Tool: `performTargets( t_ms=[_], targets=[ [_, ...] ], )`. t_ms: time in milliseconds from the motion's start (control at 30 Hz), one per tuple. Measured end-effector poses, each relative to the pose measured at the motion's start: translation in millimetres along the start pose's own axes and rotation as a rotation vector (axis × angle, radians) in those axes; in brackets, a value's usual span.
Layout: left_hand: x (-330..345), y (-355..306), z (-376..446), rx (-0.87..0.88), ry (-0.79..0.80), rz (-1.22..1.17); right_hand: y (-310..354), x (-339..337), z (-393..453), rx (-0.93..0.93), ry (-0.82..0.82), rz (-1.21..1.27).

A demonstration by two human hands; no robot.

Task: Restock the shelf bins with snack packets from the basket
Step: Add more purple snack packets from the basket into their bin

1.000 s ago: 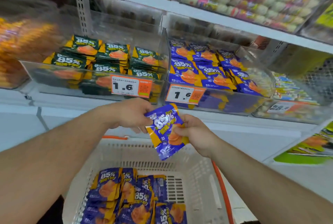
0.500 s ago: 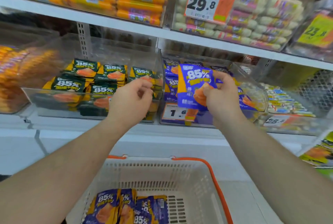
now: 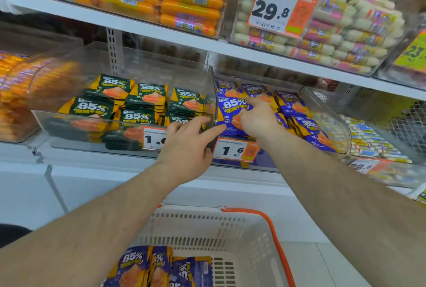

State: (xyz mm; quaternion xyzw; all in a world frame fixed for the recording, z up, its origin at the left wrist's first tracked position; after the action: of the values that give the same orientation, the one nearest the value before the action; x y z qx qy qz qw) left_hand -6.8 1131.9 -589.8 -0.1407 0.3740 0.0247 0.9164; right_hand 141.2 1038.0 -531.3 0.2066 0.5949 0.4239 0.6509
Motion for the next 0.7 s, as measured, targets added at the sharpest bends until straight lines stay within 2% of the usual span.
performTargets(
  t_ms=[267,500,700],
  targets=[
    [1.8,-4.0,0.8,0.012,0.034,0.079,-0.2,1.0,-18.7,-0.1,0.06,-0.4],
    [2.0,-4.6,-1.2,0.009,0.009,0.078,-1.2,3.2,-29.8,-0.243,0.142,-0.476],
    [1.0,-4.7,-0.8,-0.01,-0.014,0.013,-2.9,2.0,-31.6,-0.26,0.2,-0.508]
  ],
)
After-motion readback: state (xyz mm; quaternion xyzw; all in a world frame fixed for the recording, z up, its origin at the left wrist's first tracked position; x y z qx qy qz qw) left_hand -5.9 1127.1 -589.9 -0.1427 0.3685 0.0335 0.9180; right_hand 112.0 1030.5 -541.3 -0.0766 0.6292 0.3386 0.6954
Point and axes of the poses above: each hand's wrist, its own z-axis towards the middle knuckle, its own x-axis out of the palm, y = z × x, the point moved 4 cm from there along z, towards the middle knuckle, and after that the axes turned 11 degrees about -y, right-handed, at the moved point
